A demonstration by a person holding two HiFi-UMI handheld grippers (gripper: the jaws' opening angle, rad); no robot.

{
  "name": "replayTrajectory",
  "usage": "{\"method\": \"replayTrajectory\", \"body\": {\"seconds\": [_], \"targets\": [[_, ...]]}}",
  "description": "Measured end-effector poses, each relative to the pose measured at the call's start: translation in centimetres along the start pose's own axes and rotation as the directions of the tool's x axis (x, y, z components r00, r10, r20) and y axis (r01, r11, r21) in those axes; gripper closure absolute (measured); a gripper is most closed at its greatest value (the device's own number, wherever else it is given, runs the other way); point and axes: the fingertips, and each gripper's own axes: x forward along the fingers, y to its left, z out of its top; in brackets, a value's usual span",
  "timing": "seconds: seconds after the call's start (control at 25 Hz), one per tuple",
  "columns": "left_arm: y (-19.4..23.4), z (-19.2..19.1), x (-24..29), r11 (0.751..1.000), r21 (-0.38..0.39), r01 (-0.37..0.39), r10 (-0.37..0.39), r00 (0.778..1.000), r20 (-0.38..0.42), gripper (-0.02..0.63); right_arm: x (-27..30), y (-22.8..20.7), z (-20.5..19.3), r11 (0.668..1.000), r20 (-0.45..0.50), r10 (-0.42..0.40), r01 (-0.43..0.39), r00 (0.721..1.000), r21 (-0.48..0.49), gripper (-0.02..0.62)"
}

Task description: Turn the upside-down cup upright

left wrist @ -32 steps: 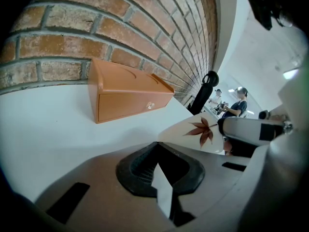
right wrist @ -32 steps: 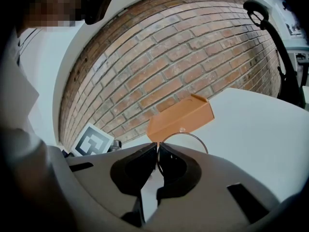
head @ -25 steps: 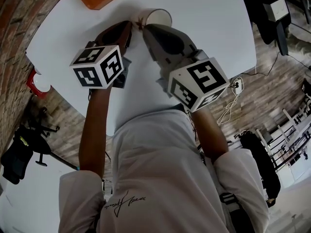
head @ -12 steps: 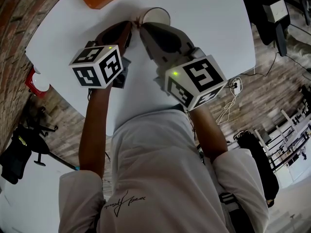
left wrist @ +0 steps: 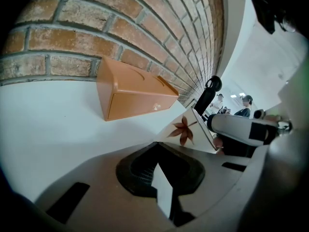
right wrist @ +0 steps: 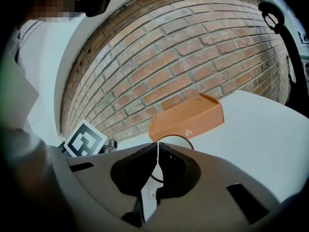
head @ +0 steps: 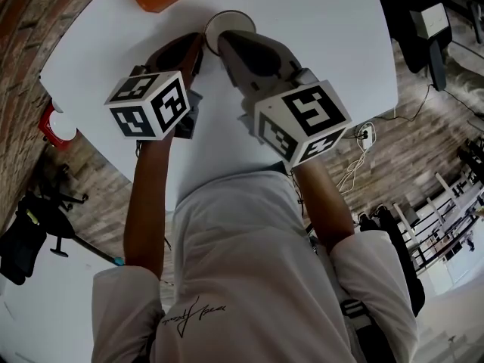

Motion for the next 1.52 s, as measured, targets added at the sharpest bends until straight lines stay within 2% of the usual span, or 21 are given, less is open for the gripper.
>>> {"method": "replayTrajectory", "body": {"seconds": [0.88, 1.52], "targets": [[0.0, -0.2, -0.6, 1.000, -0.003, -0.001, 0.001, 1.000, -0.004, 0.598, 0.5, 0.3, 0.8, 1.000, 0.001, 0.002, -0.002, 1.000, -0.031, 0.574], [-2.0, 0.0, -2.3, 1.000, 0.010, 0.019, -0.020, 0.999, 0.035, 0.598, -1.1, 1.4, 1.4, 0.999, 0.027, 0.013, -0.012, 1.000, -0.047, 0.574]]}}
